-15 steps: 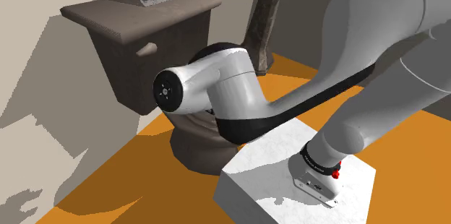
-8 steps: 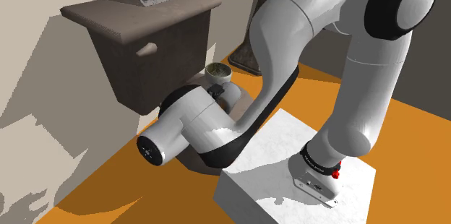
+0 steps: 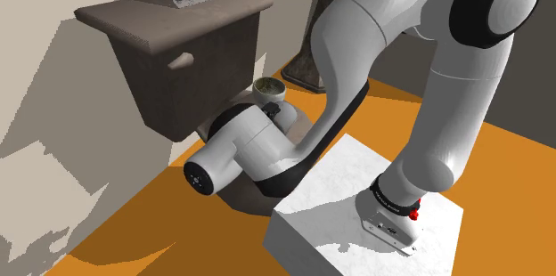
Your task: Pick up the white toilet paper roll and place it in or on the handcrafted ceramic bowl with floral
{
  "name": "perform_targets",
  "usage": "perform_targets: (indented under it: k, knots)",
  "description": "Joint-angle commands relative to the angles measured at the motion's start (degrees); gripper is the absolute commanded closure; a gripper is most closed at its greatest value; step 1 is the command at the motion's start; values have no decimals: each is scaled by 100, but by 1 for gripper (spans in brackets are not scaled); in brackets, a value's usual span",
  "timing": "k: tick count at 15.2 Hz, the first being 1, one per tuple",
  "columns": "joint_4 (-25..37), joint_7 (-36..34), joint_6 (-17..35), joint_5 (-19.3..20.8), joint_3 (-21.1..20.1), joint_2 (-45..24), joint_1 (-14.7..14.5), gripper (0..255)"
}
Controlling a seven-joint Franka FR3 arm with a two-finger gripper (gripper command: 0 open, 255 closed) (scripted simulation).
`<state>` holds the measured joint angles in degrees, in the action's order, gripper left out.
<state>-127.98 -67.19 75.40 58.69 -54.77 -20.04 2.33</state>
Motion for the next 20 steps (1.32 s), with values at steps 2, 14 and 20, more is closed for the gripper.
perform_targets:
  k: [2, 14, 20]
  knots:
    - [-7, 2, 10, 7, 3, 3, 8, 0]
    - [-7, 2, 10, 7, 3, 3, 8, 255]
    - [-13, 355, 24, -176, -165, 440, 168, 255]
